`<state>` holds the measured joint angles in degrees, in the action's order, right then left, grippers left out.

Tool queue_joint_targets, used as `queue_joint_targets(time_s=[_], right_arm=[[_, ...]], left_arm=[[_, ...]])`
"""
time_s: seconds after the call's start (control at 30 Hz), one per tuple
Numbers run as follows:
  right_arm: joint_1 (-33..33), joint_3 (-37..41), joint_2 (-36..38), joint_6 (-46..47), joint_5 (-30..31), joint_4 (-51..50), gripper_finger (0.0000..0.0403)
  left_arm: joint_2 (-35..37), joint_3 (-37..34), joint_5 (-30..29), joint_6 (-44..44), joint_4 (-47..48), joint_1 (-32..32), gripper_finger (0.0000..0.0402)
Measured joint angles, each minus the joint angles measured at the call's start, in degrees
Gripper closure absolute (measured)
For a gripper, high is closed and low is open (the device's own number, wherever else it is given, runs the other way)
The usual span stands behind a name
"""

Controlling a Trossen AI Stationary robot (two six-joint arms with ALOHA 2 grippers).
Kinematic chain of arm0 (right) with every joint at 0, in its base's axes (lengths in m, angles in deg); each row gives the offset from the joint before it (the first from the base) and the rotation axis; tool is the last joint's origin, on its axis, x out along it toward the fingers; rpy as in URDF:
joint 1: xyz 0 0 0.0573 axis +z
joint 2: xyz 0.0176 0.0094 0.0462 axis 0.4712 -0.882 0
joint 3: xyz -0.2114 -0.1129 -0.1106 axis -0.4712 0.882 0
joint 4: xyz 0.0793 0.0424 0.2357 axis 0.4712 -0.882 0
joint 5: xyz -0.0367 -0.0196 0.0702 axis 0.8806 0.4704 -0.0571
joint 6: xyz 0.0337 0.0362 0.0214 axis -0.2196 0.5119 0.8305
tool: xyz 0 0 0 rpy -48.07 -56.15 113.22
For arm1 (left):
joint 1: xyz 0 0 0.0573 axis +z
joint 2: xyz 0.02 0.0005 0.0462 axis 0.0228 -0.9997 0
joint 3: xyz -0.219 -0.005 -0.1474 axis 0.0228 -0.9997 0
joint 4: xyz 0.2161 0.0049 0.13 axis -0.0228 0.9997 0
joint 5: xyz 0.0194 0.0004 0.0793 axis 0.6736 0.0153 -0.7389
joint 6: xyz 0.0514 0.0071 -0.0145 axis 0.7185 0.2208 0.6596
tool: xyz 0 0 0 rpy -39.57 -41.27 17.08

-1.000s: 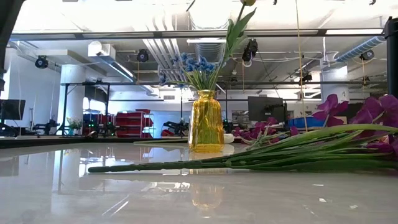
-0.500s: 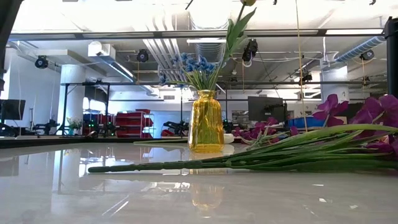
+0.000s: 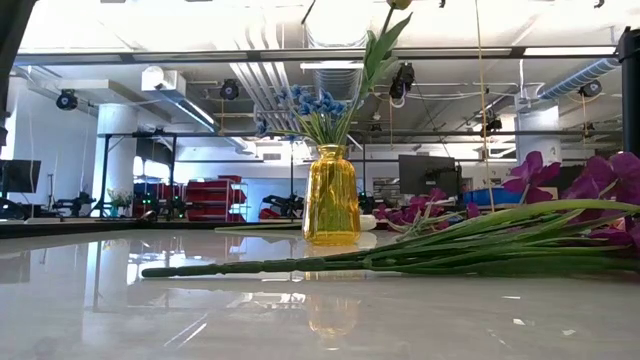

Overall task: Sort flowers into vase by color
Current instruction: Put the blue flowers into the green vase

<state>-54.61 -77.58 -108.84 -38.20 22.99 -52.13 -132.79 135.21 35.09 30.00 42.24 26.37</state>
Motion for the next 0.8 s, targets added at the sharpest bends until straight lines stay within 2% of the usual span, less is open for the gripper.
queue_joint_targets(time_s=[0.2, 0.37, 0.67, 0.8], right_arm=[[-0.1, 0.0, 0.5, -0.3, 0.9, -1.1, 0.0384], [-0.2, -0.1, 1.6, -0.9, 3.9, -3.9, 0.0385], [-5.0, -0.1, 2.0, -0.5, 5.4, -17.8, 0.0385], [-7.3, 2.8, 1.8, -0.7, 4.8, -20.8, 0.0386]], left_arm=[[0.8, -0.1, 0.3, -0.7, 1.8, 0.7, 0.0291], [2.7, -0.1, 0.3, -0.2, 3.7, 1.6, 0.0252], [6.5, -0.1, -0.2, 0.0, 9.7, 4.7, 0.0235], [7.7, -0.1, -0.3, 0.0, 14.2, 5.8, 0.0235]])
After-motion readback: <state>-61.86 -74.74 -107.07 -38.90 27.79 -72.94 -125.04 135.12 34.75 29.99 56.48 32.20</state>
